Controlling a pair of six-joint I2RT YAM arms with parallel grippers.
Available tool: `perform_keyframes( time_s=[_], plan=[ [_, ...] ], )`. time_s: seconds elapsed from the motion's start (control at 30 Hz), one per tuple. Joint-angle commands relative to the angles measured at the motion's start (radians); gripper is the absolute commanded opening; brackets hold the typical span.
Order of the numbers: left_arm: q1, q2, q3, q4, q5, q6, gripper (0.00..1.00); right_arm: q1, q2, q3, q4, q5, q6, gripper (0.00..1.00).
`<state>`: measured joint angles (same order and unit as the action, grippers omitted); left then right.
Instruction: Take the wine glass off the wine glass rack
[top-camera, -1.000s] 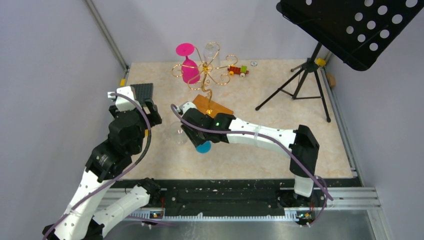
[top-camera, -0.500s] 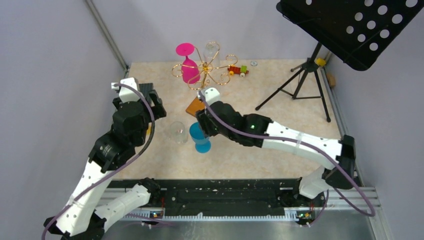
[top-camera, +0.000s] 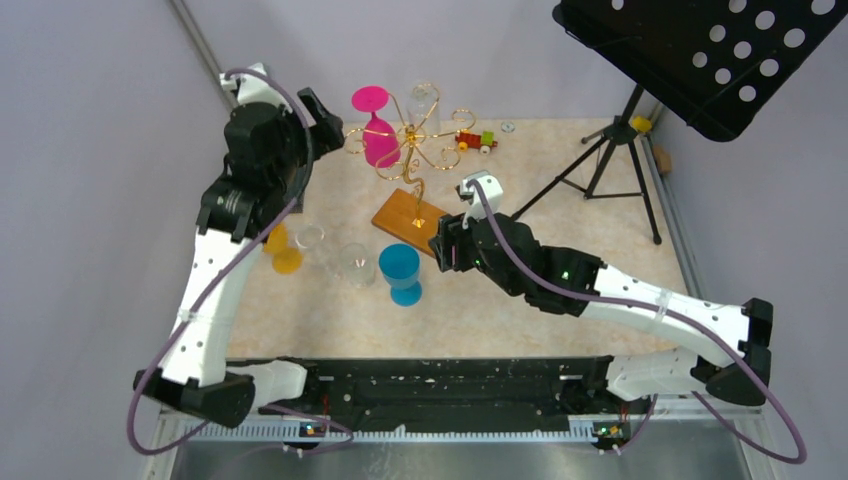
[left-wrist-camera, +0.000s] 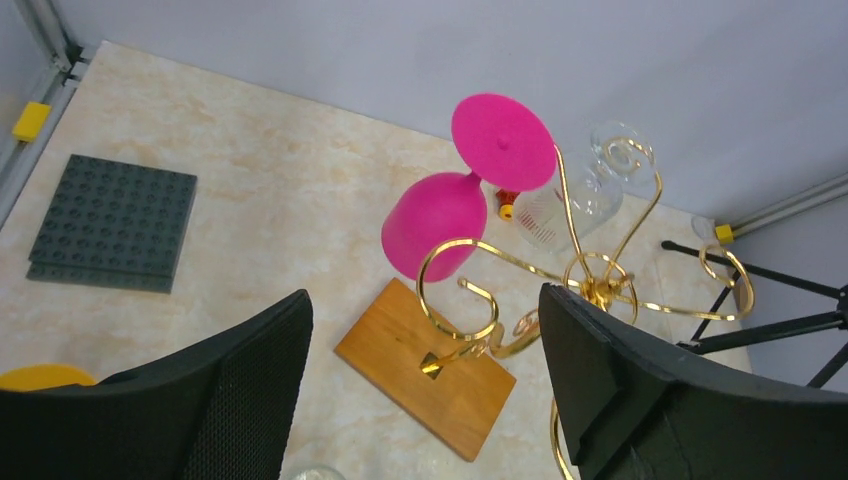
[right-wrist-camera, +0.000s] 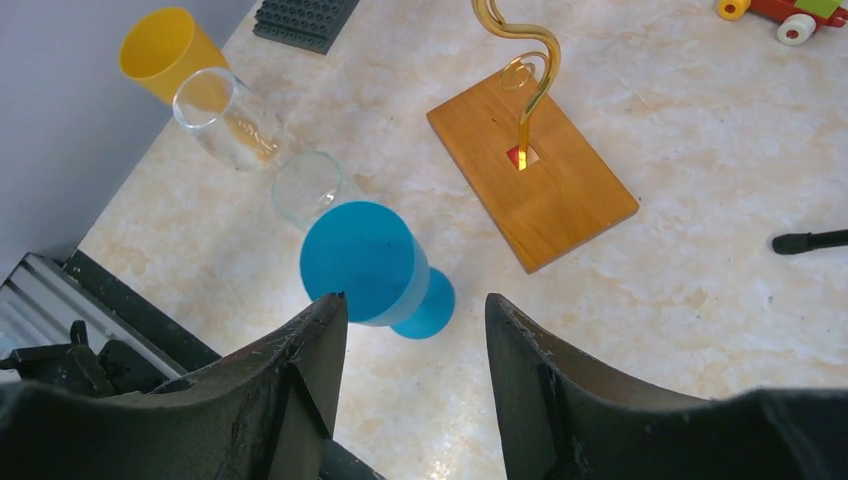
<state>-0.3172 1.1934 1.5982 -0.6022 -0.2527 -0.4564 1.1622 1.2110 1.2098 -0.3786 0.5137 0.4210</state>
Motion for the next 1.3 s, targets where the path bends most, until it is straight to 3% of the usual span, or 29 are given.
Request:
perform_keyframes(
  time_s=[0.0, 0.23, 0.47, 0.7, 0.87, 1.03, 1.27],
  plan=[
    [0.082, 0.123, 0.125, 0.035, 0.245, -0.017, 0.86, -0.007, -0.027, -0.004, 0.047, -0.017, 0.024, 0.55],
    [0.232, 0.273, 0.136, 0.187, 0.481, -0.094, 0.85, -0.006, -0.037, -0.031, 0.056, -0.046, 0.043, 0.55],
    [0.303, 0.374, 0.094, 0.367, 0.744, -0.139, 0.81, -0.006, -0.046, -0.049, 0.053, -0.047, 0.042, 0.55],
    [0.311, 0.421, 0.048, 0.5, 0.832, -0.257, 0.81, -0.007, -0.02, -0.037, 0.049, -0.059, 0.04, 0.55],
    [0.343, 0.472, 0.045, 0.566, 0.897, -0.37, 0.57, -0.007, -0.006, -0.029, 0.052, -0.072, 0.037, 0.55],
    [0.348, 0.504, 0.044, 0.608, 0.903, -0.447, 0.51, -0.007, -0.005, -0.031, 0.054, -0.083, 0.039, 0.54],
    [0.352, 0.558, 0.03, 0.771, 1.023, -0.619, 0.33, -0.006, -0.007, -0.039, 0.058, -0.084, 0.047, 0.54]
  ],
)
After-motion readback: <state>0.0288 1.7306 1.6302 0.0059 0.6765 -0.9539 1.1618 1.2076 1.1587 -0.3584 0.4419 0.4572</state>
